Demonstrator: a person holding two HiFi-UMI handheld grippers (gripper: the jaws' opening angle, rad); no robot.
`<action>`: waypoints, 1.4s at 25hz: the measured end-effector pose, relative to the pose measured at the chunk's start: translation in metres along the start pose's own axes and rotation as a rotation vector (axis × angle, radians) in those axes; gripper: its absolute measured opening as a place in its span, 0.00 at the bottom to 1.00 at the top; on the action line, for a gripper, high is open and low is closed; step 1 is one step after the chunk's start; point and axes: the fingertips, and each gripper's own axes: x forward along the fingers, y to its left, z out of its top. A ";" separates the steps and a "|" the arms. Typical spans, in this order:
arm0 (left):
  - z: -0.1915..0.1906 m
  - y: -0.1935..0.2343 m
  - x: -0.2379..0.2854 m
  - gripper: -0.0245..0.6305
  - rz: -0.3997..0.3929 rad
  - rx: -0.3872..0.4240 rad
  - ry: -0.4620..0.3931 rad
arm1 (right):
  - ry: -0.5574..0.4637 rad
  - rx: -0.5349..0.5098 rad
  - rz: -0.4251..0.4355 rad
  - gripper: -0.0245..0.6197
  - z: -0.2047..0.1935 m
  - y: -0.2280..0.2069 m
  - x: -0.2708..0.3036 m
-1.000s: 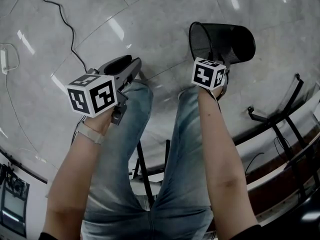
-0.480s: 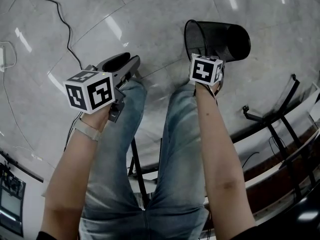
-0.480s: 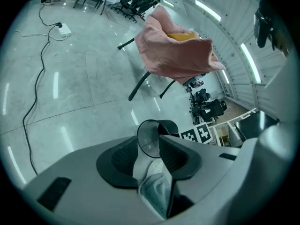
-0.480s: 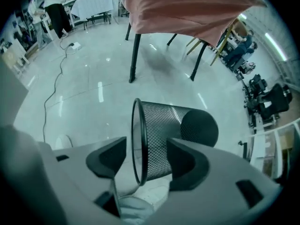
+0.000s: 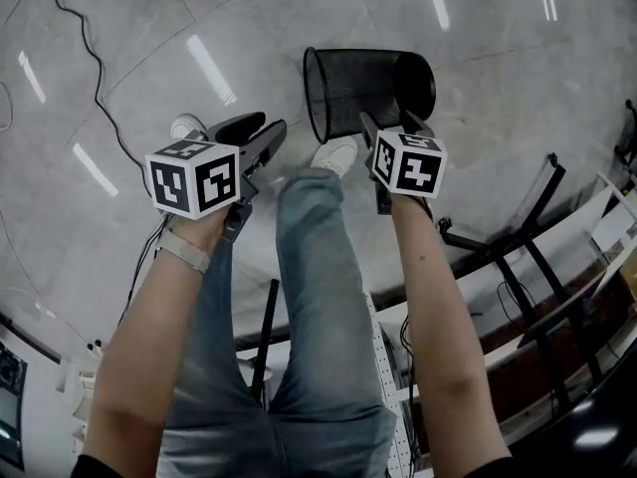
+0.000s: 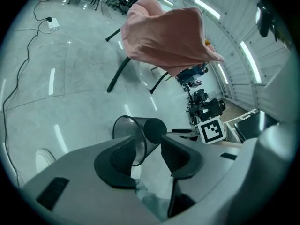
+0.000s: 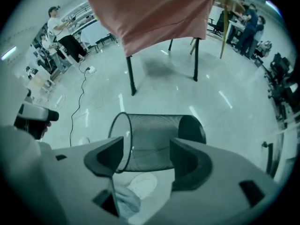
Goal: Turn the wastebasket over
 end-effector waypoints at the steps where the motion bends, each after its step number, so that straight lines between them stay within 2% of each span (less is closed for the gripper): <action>1: -0.004 -0.007 0.013 0.29 0.000 -0.006 0.007 | -0.005 0.019 0.008 0.50 -0.001 -0.021 -0.002; 5: -0.018 -0.030 0.064 0.33 0.002 -0.005 0.045 | -0.008 0.056 0.054 0.52 0.001 -0.098 0.005; 9: -0.025 -0.033 0.104 0.34 0.043 0.001 0.062 | 0.007 0.067 0.158 0.55 0.003 -0.142 0.023; 13: -0.030 -0.015 0.127 0.34 0.118 -0.001 0.088 | 0.048 0.144 0.326 0.55 -0.004 -0.151 0.046; 16: -0.031 -0.004 0.138 0.34 0.141 0.008 0.103 | 0.088 0.178 0.424 0.56 -0.012 -0.147 0.066; 23: -0.039 0.010 0.155 0.33 0.166 0.035 0.148 | 0.131 0.208 0.578 0.55 -0.023 -0.134 0.084; 27: -0.037 0.011 0.160 0.23 0.138 0.050 0.125 | 0.101 0.231 0.619 0.55 -0.020 -0.134 0.085; 30: -0.036 0.009 0.159 0.22 0.119 0.060 0.111 | 0.084 0.227 0.618 0.54 -0.020 -0.133 0.083; 35: -0.034 0.011 0.162 0.22 0.119 0.065 0.133 | 0.072 0.245 0.575 0.52 -0.022 -0.136 0.078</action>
